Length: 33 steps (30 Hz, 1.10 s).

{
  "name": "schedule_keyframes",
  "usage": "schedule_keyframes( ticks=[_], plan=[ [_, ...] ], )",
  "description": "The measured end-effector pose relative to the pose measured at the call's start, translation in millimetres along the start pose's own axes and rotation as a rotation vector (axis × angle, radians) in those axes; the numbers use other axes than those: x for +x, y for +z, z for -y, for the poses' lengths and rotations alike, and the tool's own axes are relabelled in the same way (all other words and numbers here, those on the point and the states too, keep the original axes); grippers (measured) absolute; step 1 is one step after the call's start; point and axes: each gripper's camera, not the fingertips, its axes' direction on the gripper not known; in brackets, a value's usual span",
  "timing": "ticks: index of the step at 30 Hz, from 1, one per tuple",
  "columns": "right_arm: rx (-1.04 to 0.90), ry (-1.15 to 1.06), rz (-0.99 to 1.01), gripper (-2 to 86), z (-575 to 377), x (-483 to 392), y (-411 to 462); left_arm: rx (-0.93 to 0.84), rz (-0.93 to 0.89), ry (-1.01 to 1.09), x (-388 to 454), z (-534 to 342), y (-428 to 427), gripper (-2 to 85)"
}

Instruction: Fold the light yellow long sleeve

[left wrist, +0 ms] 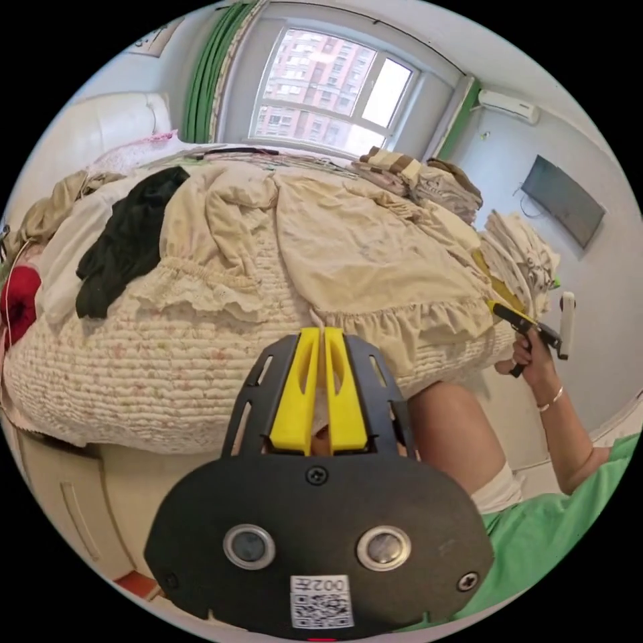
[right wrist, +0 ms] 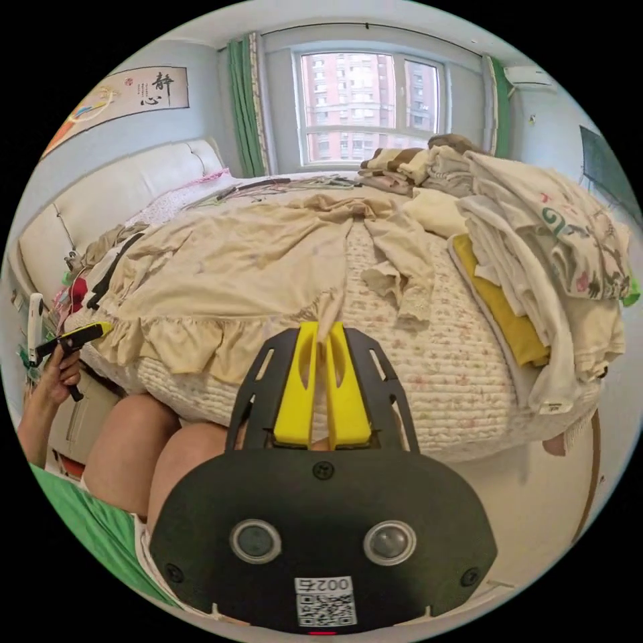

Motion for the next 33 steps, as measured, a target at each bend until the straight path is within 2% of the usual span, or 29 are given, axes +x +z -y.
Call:
schedule_keyframes(
  ticks=[3, 5, 10, 15, 17, 19, 22, 26, 29, 33],
  plan=[
    [0.051, 0.055, 0.022, -0.6, -14.4, 13.3, -38.0, 0.104, -0.02, -0.068, -16.4, 4.9, -34.0, -0.9],
    [0.063, 0.054, 0.026, -0.7, -26.2, 15.2, -53.9, 0.159, -0.101, -0.132, -32.1, 5.5, -57.8, -1.0],
    [0.045, 0.078, -0.03, -0.7, -66.0, 14.9, -79.4, 0.108, -0.248, -0.146, -32.7, -7.0, -72.3, -1.0],
    [-0.011, 0.156, 0.007, -0.5, -95.7, 31.9, -86.8, 0.033, -0.165, -0.086, -19.3, -24.9, -72.7, -1.0],
    [-0.069, 0.186, 0.029, -0.1, -100.5, 37.2, -77.4, -0.097, -0.148, -0.103, -21.9, -27.7, -48.4, -0.9],
    [-0.123, 0.213, 0.046, 0.8, -104.1, 40.2, -70.5, -0.139, -0.116, -0.136, -25.4, -30.8, -36.2, -0.9],
    [-0.087, 0.266, 0.029, 3.4, -113.2, 44.5, -82.6, -0.088, -0.092, -0.192, -31.3, -32.0, -41.6, -0.9],
    [-0.013, 0.322, -0.075, 5.8, -126.2, 52.9, -114.7, 0.072, 0.101, -0.272, -44.3, -20.4, -73.4, -0.8],
    [-0.011, 0.356, -0.106, 5.0, -133.0, 57.4, -131.6, 0.188, 0.175, -0.282, -50.6, -2.6, -89.2, -0.2],
    [-0.025, 0.384, -0.088, 3.2, -139.2, 51.7, -147.4, 0.203, 0.251, -0.228, -49.3, 30.4, -78.5, 3.6]
  ],
)
